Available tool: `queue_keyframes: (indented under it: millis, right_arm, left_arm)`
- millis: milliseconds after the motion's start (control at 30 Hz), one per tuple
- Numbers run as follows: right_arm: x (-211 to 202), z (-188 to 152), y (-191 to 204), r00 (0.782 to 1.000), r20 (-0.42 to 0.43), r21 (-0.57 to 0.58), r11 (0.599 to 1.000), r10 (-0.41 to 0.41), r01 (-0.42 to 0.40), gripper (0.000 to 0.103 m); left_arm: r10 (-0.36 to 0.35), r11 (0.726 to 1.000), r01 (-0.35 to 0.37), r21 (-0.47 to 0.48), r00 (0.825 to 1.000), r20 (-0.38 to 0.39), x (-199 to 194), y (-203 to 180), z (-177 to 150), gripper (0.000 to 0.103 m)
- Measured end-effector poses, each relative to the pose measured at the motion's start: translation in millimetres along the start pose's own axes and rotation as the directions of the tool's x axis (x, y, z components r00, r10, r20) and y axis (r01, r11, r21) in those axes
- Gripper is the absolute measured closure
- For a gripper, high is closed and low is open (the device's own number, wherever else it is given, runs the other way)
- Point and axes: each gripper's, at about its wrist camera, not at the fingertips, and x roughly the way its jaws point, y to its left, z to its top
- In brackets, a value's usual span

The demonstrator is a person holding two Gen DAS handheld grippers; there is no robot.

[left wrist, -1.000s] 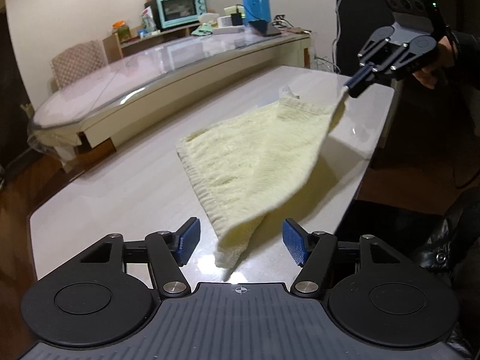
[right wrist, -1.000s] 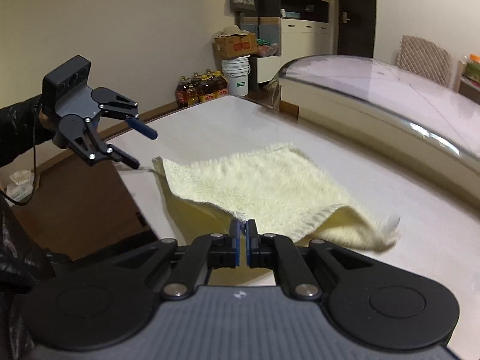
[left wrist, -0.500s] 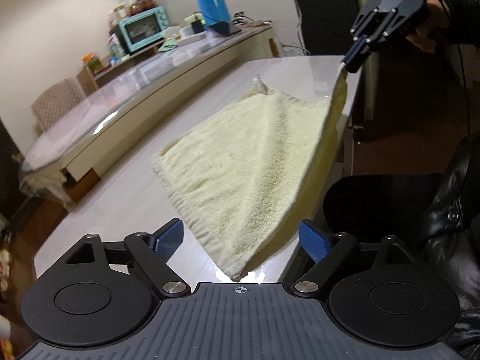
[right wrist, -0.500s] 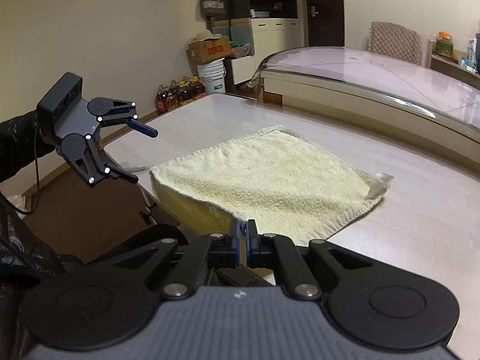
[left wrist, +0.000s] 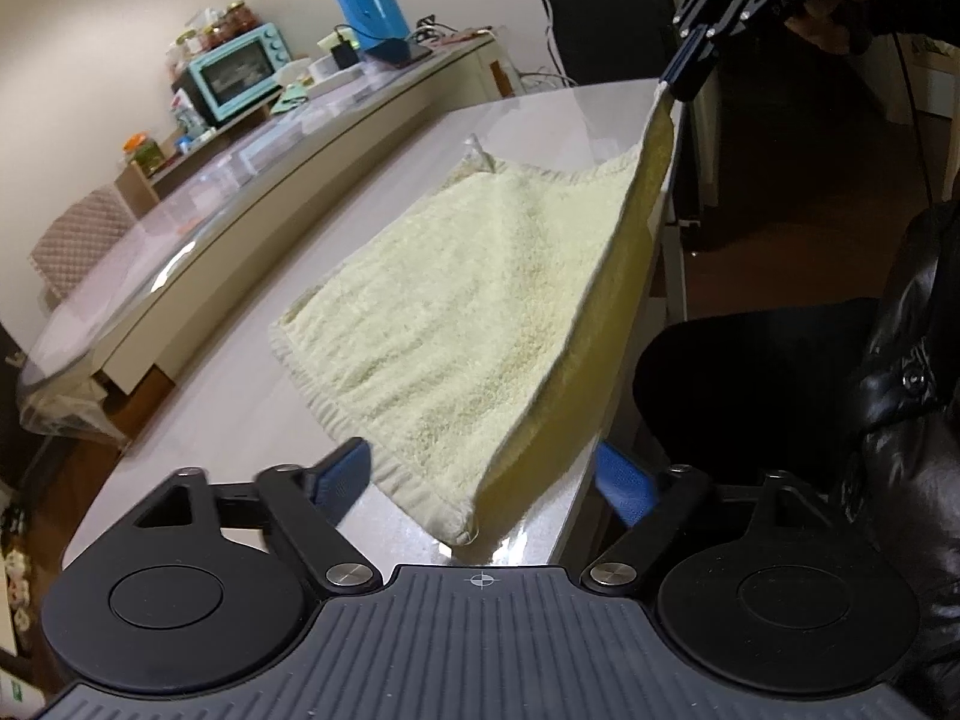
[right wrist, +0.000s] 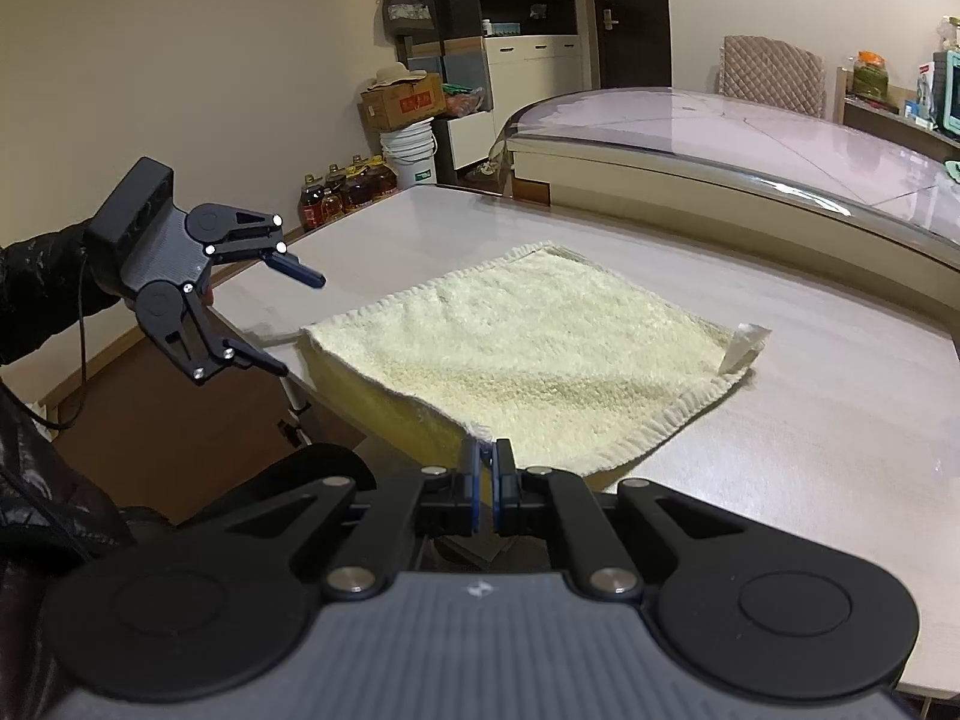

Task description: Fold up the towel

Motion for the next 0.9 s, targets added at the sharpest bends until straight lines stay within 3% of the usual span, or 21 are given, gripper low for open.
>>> queue_keyframes:
  millis: [267, 533, 900]
  right_arm:
    - [0.7, 0.1, -0.6, 1.000, 0.001, 0.015, 1.000, -0.012, 0.012, 0.099]
    - [1.5, 0.7, -0.1, 1.000, -0.006, 0.031, 0.999, -0.026, 0.027, 0.099]
    - [3.5, -1.4, 1.4, 0.999, -0.018, 0.039, 0.999, -0.034, 0.035, 0.099]
  left_arm:
    - [-0.012, 0.999, 0.014, 0.052, 1.000, -0.028, 6.4, 12.1, -5.0, 0.045]
    - [-0.041, 0.994, 0.046, 0.098, 0.998, -0.050, 11.3, 18.9, -9.3, 0.073]
    - [-0.127, 0.973, 0.145, 0.178, 0.986, -0.109, 12.4, 21.4, -7.2, 0.095]
